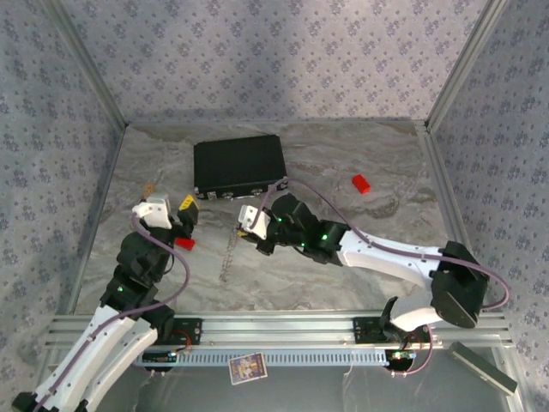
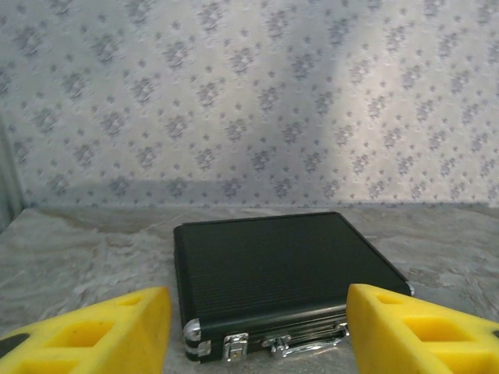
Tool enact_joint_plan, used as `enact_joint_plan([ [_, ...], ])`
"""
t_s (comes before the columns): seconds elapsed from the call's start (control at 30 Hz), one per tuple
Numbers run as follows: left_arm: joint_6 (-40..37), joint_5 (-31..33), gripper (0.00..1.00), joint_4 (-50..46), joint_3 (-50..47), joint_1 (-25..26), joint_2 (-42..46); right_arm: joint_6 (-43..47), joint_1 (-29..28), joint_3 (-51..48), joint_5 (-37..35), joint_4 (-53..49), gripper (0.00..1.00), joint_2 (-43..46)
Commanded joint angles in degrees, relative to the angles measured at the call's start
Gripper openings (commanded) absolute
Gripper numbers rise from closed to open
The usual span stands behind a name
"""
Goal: Put the keys on the keyring
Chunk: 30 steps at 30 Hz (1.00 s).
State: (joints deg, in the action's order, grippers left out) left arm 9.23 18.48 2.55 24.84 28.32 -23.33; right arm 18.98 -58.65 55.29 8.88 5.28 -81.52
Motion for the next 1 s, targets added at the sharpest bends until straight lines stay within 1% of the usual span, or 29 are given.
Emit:
enact_joint_plan([
  [0.0, 5.43, -0.22, 0.61, -3.60, 1.45, -1.06, 0.22, -0.40, 0.67, -1.38, -2.56, 4.15, 0.00, -0.77],
  [0.07, 6.27, -0.54, 0.61, -3.35, 0.88, -1.16, 0.13, 0.42, 1.10, -3.34, -2.69, 1.90, 0.00, -0.26],
  [0.23, 7.97, -0.92, 0.61, -2.75, -0.03, -1.24, 0.09, 3.44, 1.54, -7.17, -0.26, -6.57, 0.00, 3.27],
  [0.4, 9.12, -0.82, 0.61, -1.75, -0.76, -1.25, -0.76, 5.37, 1.79, -8.95, -2.01, -15.65, 0.00, 4.69],
  [0.53, 9.62, -0.81, 0.61, -1.08, -0.71, -1.33, -2.17, 6.01, 1.36, -10.10, -3.36, -18.85, 0.00, 4.40],
  [0.73, 10.12, -1.36, 0.61, -0.31, 0.10, -1.42, -5.62, 9.08, -1.70, -9.25, -3.76, -25.06, 0.00, 0.82],
  [0.97, 10.19, -1.90, 0.60, -0.35, 1.22, -1.52, -8.83, 11.05, -6.13, -5.99, -10.26, -31.31, 0.00, -5.51],
])
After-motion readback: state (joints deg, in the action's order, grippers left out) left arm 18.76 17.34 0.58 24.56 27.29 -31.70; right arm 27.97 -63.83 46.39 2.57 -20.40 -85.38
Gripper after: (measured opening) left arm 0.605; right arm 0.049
